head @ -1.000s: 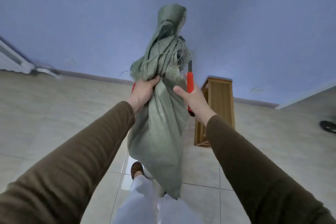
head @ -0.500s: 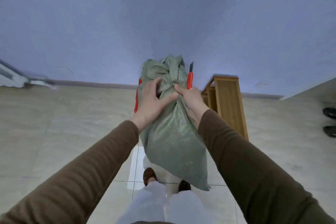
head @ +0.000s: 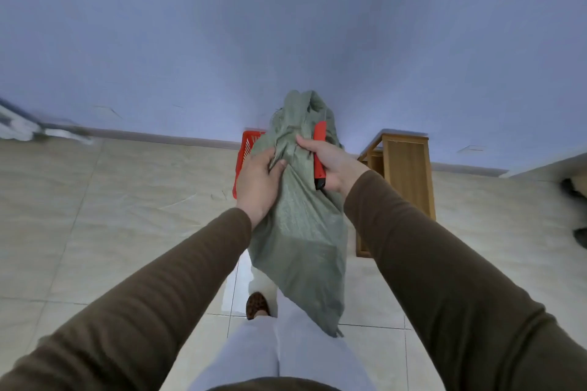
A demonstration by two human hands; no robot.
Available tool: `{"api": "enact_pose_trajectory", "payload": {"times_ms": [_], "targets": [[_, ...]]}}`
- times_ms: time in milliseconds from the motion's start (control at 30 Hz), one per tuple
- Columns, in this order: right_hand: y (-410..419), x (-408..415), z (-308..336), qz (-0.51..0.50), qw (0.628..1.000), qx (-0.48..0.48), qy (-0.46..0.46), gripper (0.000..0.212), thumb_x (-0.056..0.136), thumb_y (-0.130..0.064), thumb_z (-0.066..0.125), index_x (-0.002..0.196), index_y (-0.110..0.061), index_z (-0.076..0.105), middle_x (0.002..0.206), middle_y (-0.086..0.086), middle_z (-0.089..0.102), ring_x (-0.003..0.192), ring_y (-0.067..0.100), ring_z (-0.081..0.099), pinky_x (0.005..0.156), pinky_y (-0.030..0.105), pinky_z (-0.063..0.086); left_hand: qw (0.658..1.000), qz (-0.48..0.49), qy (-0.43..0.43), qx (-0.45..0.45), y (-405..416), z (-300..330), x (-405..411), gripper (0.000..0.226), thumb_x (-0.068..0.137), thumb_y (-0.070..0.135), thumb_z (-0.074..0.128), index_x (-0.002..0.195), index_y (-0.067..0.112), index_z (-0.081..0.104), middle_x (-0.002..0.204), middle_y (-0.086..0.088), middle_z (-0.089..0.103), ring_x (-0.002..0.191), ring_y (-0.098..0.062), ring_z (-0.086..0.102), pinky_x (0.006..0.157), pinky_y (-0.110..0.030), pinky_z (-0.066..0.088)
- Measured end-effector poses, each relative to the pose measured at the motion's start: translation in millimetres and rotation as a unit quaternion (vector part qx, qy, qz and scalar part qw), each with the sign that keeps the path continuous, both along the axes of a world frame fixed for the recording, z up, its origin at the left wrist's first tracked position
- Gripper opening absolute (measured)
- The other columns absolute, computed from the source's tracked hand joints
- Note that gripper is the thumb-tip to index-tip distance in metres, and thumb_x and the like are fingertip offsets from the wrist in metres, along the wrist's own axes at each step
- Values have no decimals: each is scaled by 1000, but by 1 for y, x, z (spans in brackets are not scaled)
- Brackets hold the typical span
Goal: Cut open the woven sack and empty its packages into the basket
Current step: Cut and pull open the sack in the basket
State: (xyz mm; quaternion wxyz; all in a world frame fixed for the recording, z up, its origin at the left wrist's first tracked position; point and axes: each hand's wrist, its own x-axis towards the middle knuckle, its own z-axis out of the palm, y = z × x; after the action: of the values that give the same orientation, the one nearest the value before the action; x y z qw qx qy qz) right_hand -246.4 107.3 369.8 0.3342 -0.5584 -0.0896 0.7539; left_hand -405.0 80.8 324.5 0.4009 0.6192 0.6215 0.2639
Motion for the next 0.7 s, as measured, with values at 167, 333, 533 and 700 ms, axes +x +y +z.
{"api": "enact_pose_trajectory", "payload": {"times_ms": [167,333,533,700], "targets": [[-3,48,-32,227,933,112,-256,85,74,-73,77,134,-20,51,80,-10,60,53,1,55,49,18,45,990,29,-110,-85,48,-7,17,27,101,27,54,123,24,69,118,4,76,113,-18,70,105,-43,53],[-25,56,-73,201,918,224,-259,125,63,-67,91,158,-59,10,138,-54,32,137,-11,37,111,25,36,934,132,-253,-216,87,-10,43,18,106,11,53,115,11,70,106,-4,77,103,-22,72,96,-38,58],[-3,35,-84,256,870,243,-345,119,61,-76,84,158,-54,20,166,-8,28,152,12,30,125,40,28,817,219,-352,-400,122,0,47,28,113,13,39,111,1,63,105,-20,70,92,-32,70,89,-50,57],[1,7,-94,215,884,213,-356,120,59,-76,84,158,-43,24,164,-6,31,145,11,38,117,35,36,779,260,-379,-426,131,2,41,33,114,15,33,101,-2,59,94,-19,63,84,-29,63,94,-49,51]]}}
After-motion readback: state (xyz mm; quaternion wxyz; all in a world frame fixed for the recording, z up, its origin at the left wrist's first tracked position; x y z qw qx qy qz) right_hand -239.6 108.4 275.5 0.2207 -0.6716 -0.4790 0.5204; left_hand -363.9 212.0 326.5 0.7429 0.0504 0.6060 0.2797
